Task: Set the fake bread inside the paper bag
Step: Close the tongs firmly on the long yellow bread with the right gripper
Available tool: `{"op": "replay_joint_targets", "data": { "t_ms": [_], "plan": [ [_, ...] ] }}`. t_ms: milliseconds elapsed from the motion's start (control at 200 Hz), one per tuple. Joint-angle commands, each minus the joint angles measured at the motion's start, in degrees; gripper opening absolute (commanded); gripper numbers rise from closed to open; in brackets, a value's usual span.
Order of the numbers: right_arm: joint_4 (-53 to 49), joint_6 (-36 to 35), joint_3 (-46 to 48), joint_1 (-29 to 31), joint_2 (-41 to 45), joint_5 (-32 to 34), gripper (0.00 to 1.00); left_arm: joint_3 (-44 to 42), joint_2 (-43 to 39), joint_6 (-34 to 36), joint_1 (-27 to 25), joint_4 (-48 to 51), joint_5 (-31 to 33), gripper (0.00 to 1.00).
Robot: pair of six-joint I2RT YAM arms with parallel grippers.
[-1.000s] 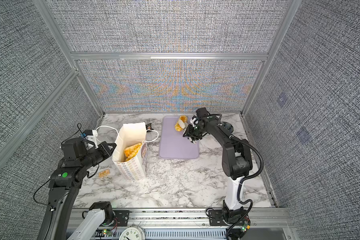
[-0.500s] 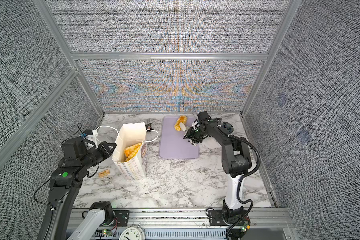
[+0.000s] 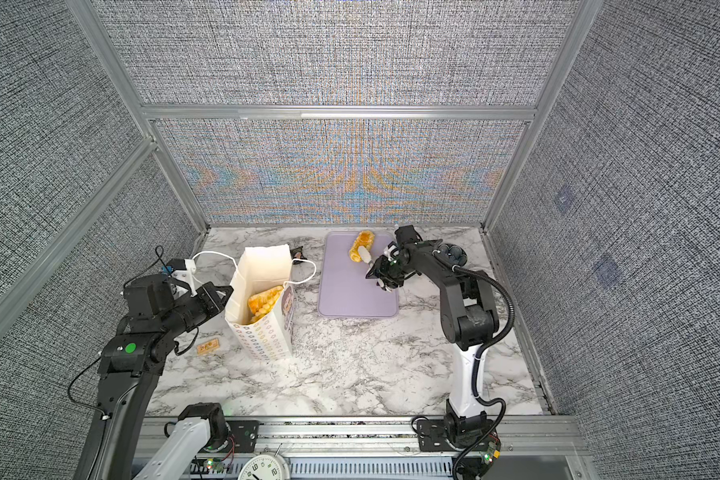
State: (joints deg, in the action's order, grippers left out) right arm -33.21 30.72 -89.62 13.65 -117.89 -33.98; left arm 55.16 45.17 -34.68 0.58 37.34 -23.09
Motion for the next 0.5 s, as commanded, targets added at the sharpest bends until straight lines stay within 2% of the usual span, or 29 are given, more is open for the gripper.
{"op": "replay_joint_targets", "data": {
  "t_ms": [0, 495],
  "plan": [
    [1.81, 0.58, -0.97, 0.07, -0.62, -1.74, 0.5, 0.04, 0.1, 0.57, 0.1, -1.42, -0.75, 0.0],
    [4.03, 3.54, -4.65, 0.32, -5.18, -4.59, 0.49, 0.3, 0.71, 1.54, 0.11, -1.26, -0.46, 0.0]
  ]
}}
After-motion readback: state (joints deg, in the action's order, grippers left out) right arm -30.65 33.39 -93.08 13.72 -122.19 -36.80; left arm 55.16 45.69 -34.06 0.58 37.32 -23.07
